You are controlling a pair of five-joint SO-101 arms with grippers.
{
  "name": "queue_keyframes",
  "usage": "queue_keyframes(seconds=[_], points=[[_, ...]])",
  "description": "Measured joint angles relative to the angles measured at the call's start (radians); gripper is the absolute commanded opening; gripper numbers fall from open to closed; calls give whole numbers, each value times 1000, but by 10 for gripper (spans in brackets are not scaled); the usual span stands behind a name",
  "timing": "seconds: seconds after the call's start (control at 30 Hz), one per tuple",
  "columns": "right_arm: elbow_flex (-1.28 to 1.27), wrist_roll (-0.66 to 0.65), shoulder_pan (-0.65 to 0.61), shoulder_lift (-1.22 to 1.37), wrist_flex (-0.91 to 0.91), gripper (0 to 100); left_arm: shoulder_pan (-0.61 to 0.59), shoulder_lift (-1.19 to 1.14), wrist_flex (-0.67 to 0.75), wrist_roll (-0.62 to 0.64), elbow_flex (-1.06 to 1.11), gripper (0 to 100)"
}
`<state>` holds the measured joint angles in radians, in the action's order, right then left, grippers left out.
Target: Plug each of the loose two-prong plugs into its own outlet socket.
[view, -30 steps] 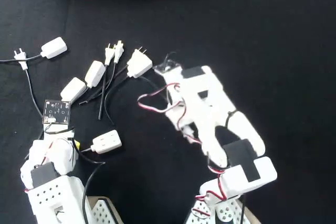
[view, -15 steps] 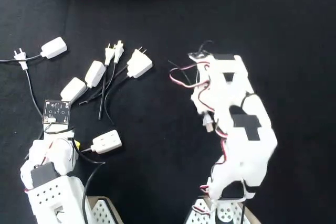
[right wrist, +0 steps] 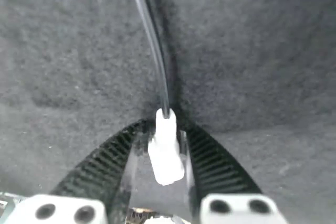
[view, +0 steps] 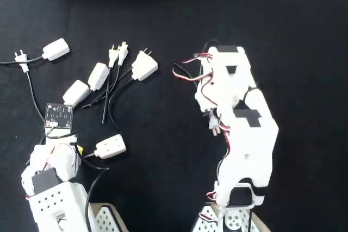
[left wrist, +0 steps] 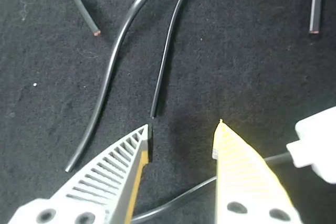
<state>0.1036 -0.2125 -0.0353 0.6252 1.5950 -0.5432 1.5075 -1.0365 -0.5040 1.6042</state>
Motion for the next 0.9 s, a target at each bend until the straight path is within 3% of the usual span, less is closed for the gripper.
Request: queue_keyframes(seconds=[0.37, 0.9], points=[[147, 20, -51, 107, 129, 123, 0, 0, 0, 0, 0, 202], [80, 23, -135, 98, 129, 121, 0, 0, 0, 0, 0, 202]])
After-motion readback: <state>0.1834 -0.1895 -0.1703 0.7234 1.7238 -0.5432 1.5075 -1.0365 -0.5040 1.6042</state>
